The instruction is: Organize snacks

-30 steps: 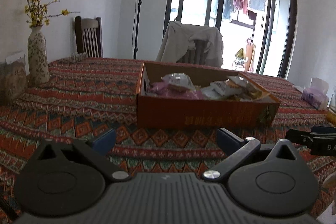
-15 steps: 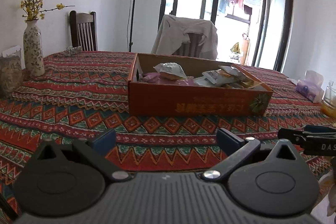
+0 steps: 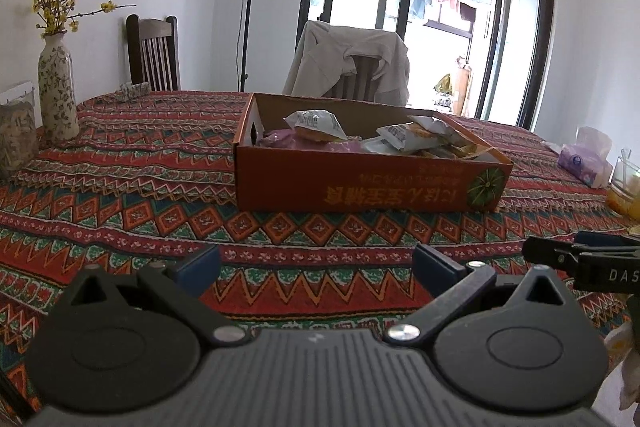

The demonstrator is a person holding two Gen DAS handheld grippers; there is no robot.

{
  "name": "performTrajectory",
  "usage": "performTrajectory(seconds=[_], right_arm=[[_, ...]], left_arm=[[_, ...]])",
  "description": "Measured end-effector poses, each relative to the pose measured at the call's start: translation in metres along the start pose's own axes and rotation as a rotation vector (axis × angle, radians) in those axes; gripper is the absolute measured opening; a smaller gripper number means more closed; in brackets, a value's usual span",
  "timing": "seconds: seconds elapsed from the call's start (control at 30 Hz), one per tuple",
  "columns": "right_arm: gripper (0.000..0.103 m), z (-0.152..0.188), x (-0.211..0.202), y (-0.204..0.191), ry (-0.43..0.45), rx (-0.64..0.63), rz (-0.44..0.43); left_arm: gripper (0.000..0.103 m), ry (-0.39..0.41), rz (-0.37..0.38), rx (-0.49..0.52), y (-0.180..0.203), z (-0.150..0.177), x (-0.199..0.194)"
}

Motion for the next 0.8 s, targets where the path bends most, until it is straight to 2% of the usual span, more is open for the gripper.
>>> performTrajectory(seconds=[0.8], right_arm=[[0.103,0.0009,0.0007,0.0014,-0.002,0.004,0.004]], left_arm=[[0.103,-0.012,-0.003,-0.003,-0.0017,0.0036,0.0036]])
Point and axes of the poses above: each gripper's, at about its wrist camera, not at the fingertips, and x roughly the way its jaws point, y to its right, z to its underside, the point moved 2 cm from there along x, roughly the way its jaws point, and after that the axes turned 11 degrees about -z, right-handed, at the moved point
